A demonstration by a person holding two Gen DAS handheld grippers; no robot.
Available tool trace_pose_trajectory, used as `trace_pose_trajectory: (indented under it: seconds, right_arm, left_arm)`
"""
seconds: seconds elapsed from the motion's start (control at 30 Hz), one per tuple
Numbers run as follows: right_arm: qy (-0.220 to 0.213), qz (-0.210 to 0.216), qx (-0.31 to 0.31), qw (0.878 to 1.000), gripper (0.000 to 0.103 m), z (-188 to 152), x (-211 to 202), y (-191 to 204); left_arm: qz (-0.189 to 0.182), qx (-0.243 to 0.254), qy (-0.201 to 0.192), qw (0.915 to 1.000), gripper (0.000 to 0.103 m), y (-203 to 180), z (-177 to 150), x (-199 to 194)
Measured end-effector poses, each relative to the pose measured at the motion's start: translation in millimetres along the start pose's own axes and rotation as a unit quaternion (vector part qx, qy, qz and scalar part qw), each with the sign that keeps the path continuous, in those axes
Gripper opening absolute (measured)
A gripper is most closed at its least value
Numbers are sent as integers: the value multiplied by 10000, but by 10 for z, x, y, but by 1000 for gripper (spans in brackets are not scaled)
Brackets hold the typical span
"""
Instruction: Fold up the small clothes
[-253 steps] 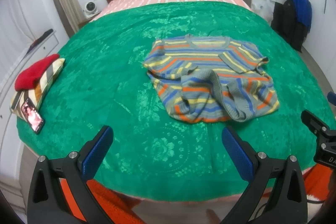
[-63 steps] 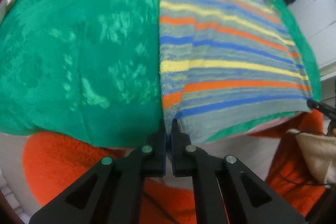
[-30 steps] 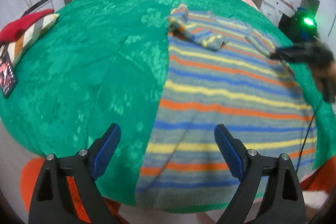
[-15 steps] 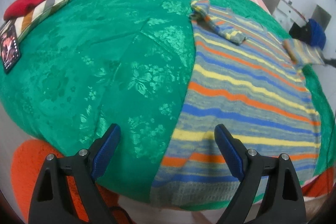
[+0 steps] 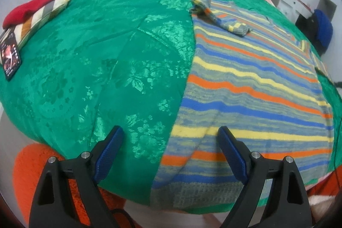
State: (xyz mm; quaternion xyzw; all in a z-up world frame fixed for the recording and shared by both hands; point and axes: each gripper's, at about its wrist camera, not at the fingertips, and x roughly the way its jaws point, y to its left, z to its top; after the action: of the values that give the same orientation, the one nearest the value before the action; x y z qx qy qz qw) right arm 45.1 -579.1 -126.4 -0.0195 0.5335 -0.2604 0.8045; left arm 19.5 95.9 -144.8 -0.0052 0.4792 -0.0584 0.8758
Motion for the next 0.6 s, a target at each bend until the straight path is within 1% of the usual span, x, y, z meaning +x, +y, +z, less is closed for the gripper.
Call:
trace_pose_trajectory:
  seconds: [0.1, 0.13, 0.17, 0.2, 0.23, 0.27, 0.33, 0.37, 0.4, 0.47, 0.5, 0.53, 0.6]
  right_arm:
    - [93, 185, -54, 9998, 6, 8, 42, 54]
    - [97, 392, 39, 9992, 8, 24, 13, 24]
    - [125, 627, 160, 9978, 12, 47, -22, -11]
    - [185, 770, 259, 9965, 26, 76, -88, -63]
    - [157, 862, 290, 9957, 40, 114, -182, -94]
    - [29, 929, 263, 9953, 44, 175, -302, -78]
    - [-365, 1074, -22, 9935, 44, 381, -623, 24]
    - [-545, 1421, -249, 9880, 44, 554, -780, 158]
    - [-619, 1735, -399, 9821, 44, 677, -848, 275]
    - [-693, 2413, -789, 9647, 44, 978, -931, 646]
    - [-756, 2735, -1012, 9535, 44, 1135, -940, 894]
    - [-772, 2980, -1225, 9435, 44, 1290, -884, 1160]
    - [-556, 3172, -1432, 9358, 44, 1494, -676, 1601]
  left_arm:
    - [-19, 35, 3, 10000, 90, 3, 2, -5]
    - [-46, 50, -16, 10000, 90, 5, 3, -17]
    - [-73, 57, -36, 10000, 90, 7, 3, -30]
    - [-123, 53, -70, 9999, 90, 13, 6, -45]
    - [-197, 31, -127, 9997, 90, 25, 9, -64]
    - [-221, 19, -153, 9996, 90, 28, 13, -71]
    - [-248, 0, -219, 9995, 90, 30, 31, -73]
    - [-250, 1, -241, 9994, 90, 24, 39, -70]
    - [-247, -2, -261, 9994, 90, 18, 49, -66]
    - [-254, -19, -274, 9993, 90, 15, 71, -58]
    - [-254, -22, -261, 9993, 90, 15, 75, -52]
    - [-235, -15, -239, 9994, 90, 15, 77, -41]
    - [-162, 21, -200, 9997, 90, 12, 74, -19]
